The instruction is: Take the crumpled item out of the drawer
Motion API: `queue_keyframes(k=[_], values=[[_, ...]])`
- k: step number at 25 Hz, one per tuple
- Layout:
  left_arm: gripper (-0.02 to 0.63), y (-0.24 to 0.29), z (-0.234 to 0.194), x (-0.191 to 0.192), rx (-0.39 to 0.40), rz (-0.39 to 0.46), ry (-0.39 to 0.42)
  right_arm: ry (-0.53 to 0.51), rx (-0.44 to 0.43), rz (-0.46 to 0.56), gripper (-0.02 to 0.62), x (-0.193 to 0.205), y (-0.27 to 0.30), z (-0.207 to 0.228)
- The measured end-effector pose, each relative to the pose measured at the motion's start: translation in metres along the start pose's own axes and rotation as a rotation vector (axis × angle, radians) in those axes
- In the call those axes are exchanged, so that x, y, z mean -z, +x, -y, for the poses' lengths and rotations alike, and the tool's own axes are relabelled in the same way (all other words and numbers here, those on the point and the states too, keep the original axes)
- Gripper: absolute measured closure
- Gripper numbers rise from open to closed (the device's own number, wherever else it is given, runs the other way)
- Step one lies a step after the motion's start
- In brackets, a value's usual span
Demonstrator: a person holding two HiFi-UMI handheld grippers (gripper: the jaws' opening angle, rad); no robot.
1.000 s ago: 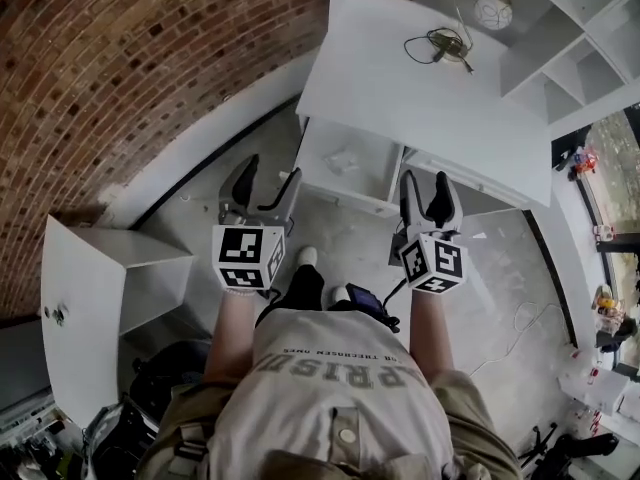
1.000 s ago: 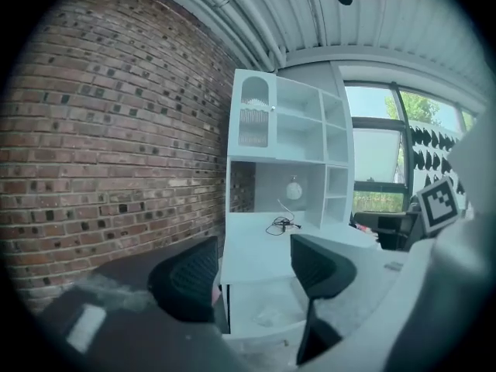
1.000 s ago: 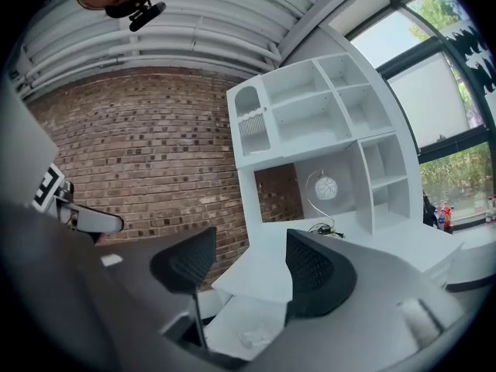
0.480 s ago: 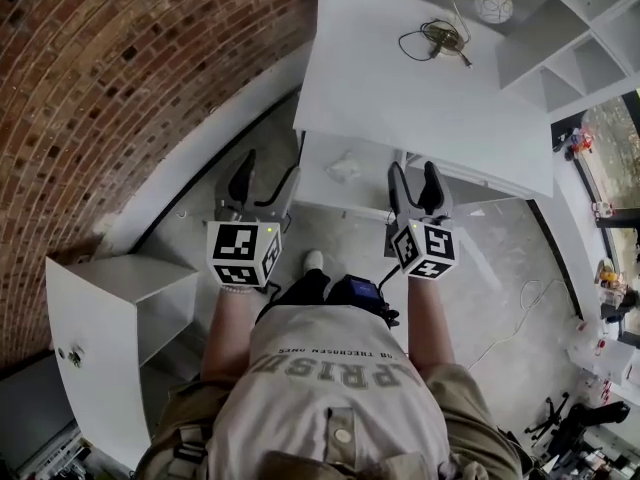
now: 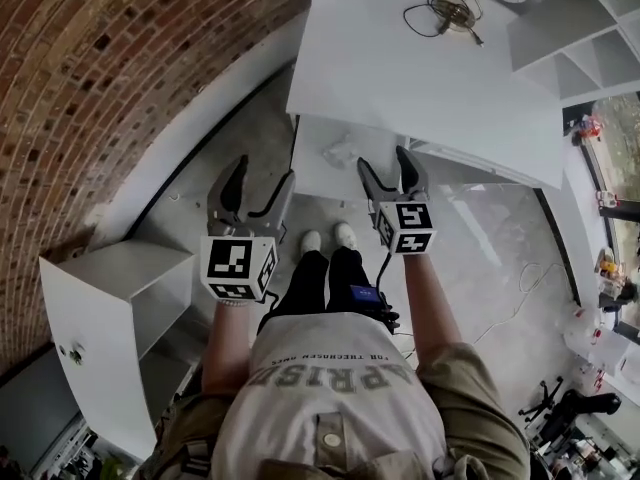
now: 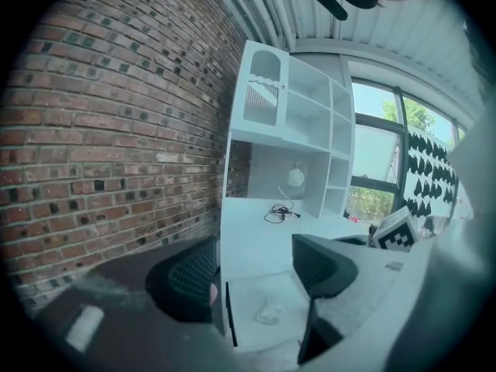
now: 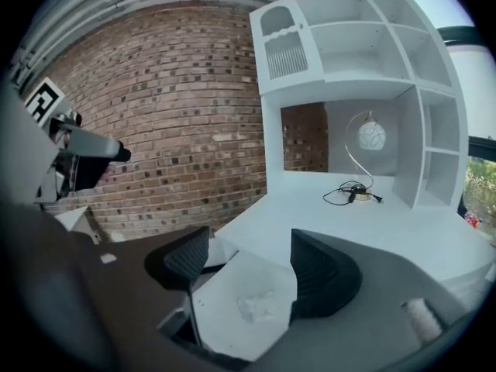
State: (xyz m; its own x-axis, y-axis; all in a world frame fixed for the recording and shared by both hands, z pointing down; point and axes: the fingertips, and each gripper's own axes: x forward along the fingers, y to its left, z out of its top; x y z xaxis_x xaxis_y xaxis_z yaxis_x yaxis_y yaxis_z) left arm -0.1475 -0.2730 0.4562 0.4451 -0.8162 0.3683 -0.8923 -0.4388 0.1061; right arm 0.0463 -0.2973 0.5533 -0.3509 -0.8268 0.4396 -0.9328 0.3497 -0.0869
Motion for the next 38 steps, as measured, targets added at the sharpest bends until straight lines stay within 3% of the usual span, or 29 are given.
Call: queue_keyframes(k=[9,24,30,38], values=[[0.282,0.003,0.015,0.02,-0.067,-0.017,-0.008,-0.078,-0.146,-0.196,0.211,0.066,0.057,0.0],[0.279,0.025,0.039,0.063,-0.091,-0.045,0.021,-0.129,-0.275,-0.562,0.189,0.193,0.12,0.024],[0.279,0.028,0.036,0.081,-0.092,-0.061,0.03,-0.103,-0.326,-0.659,0.172,0.223,0.136,0.025],[0.279,0.037,0.027,0.096,-0.09,-0.078,0.037,-0.15,-0.338,-0.765,0.171,0.254,0.15,0.035]])
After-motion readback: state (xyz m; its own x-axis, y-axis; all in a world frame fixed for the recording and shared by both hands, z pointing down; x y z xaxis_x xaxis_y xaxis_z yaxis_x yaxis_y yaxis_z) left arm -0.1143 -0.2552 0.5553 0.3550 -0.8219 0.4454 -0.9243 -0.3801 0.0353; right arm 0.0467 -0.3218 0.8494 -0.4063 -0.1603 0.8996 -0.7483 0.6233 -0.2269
